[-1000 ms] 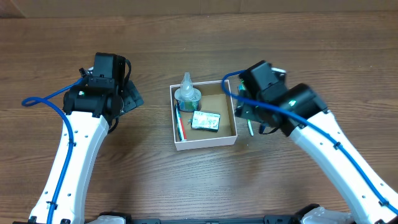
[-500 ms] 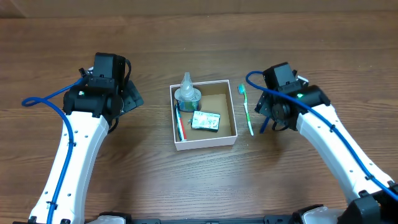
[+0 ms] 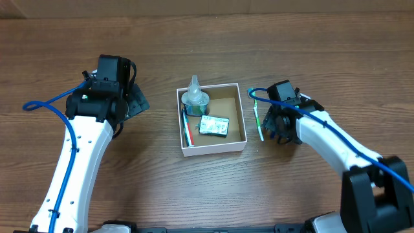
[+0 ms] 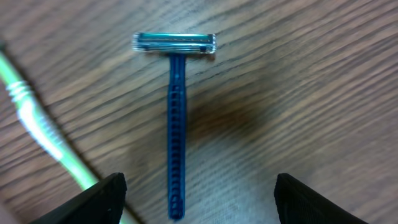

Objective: Pack container
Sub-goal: 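Move the right gripper back over the blue razor, then lower the right gripper and grasp the blue razor handle, then carry the razor with the right gripper over the box and release it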

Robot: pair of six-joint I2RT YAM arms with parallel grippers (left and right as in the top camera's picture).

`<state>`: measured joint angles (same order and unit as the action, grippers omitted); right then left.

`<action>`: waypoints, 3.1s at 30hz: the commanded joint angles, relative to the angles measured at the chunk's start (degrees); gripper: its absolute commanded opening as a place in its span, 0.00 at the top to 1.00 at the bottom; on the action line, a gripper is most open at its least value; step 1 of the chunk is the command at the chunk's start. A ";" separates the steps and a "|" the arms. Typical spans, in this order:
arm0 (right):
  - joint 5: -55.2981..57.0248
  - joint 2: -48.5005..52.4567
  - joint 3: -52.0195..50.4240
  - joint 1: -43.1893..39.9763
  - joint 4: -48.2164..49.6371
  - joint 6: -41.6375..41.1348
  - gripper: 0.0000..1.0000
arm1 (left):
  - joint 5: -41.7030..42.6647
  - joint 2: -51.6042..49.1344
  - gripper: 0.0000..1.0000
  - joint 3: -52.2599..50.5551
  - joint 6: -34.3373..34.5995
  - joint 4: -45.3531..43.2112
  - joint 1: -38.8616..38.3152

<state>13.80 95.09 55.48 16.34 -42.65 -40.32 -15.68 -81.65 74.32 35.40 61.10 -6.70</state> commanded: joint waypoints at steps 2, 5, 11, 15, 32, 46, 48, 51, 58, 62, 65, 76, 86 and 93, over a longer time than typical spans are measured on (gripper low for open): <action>-0.72 3.06 -0.42 -0.79 1.44 -0.48 0.21 | -0.35 0.00 0.00 0.81 -1.14 -0.04 -0.07; -1.44 3.28 -0.42 -0.79 2.08 -0.46 0.24 | -0.35 0.00 0.00 0.81 -1.14 -0.04 -0.07; -2.80 3.32 -0.42 -0.90 3.17 -2.19 0.26 | -0.37 0.00 0.00 0.81 -1.14 -0.04 -0.07; -2.93 3.41 -0.42 -0.90 3.21 -2.19 0.26 | -0.35 0.00 0.00 0.81 -1.14 -0.04 -0.07; -2.69 8.44 0.04 -1.01 4.66 -2.10 0.30 | -0.35 0.00 0.00 0.81 -1.14 -0.04 -0.07; -0.33 8.44 3.96 -0.98 -1.64 0.42 0.82 | -0.35 0.00 0.00 0.81 -1.14 -0.04 -0.07; -0.33 8.44 3.98 -0.98 -1.62 1.81 0.85 | -0.35 0.00 0.00 0.81 -1.14 -0.04 -0.07; 0.00 8.41 4.68 -0.98 -2.75 3.06 0.89 | -0.35 0.00 0.00 0.81 -1.14 -0.04 -0.07; 0.31 4.37 12.90 -0.96 -11.67 3.21 0.93 | -0.37 0.00 0.00 0.81 -1.14 -0.04 -0.07; 0.31 -0.59 17.03 0.63 -16.39 4.92 0.93 | -0.37 0.00 0.00 0.81 -1.14 -0.04 -0.07; -1.01 -4.92 19.41 3.61 -18.45 8.09 0.93 | -0.35 0.00 0.00 0.81 -1.14 -0.04 -0.07; -0.98 -11.26 19.98 22.71 -16.94 8.20 0.90 | -0.37 0.00 0.00 0.81 -1.14 -0.04 -0.07; -1.05 -6.84 19.82 27.96 -11.98 7.30 0.89 | -0.35 0.00 0.00 0.81 -1.14 -0.04 -0.07; -2.05 -4.94 19.76 27.96 -11.41 7.37 0.30 | -0.37 0.00 0.00 0.81 -1.14 -0.04 -0.07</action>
<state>11.99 89.76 74.26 43.97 -54.54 -32.77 -15.68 -81.65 74.32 35.40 61.10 -6.70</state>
